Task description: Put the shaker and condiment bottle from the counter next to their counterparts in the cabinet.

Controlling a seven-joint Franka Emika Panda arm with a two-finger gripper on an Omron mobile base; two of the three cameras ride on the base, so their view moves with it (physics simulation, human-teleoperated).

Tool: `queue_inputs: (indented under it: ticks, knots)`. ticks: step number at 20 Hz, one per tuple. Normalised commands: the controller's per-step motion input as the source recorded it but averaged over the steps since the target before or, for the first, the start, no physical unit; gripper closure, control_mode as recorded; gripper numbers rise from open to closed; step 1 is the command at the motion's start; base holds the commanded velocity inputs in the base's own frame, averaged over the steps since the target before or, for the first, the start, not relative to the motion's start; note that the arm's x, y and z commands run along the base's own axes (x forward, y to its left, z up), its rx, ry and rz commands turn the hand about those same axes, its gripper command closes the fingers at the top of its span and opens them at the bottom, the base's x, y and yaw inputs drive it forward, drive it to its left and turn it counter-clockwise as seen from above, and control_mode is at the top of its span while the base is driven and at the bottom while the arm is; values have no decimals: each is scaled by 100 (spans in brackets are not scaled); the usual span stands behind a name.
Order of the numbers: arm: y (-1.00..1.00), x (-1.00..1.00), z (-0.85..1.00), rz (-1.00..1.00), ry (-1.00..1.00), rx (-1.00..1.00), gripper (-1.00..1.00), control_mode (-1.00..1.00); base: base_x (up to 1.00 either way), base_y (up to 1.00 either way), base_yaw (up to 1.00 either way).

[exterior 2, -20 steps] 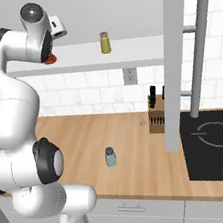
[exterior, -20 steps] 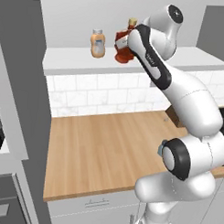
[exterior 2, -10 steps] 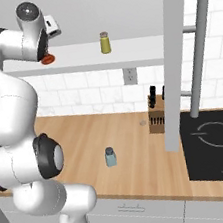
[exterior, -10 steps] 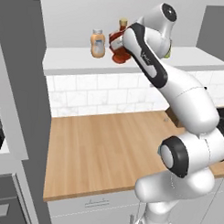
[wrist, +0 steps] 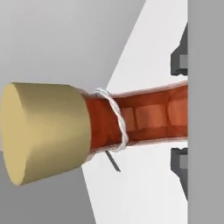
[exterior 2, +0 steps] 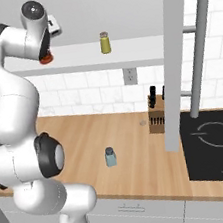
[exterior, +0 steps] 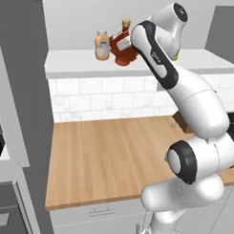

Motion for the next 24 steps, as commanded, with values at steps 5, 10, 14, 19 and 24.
queue_inputs:
  ticks: [5, 10, 14, 19, 24]
  knots:
    - [-43, 11, -15, 1, 0, 12, -100, -100, 0, 0, 0]
    - [-17, 0, -13, 3, 0, 5, -100, -100, 0, 0, 0]
    - [0, -5, -8, 7, -2, 2, -100, -100, 0, 0, 0]
    - [0, -18, -6, 10, -4, 0, -100, -100, 0, 0, 0]
    - [0, -33, 2, 13, -12, -4, -100, -100, 0, 0, 0]
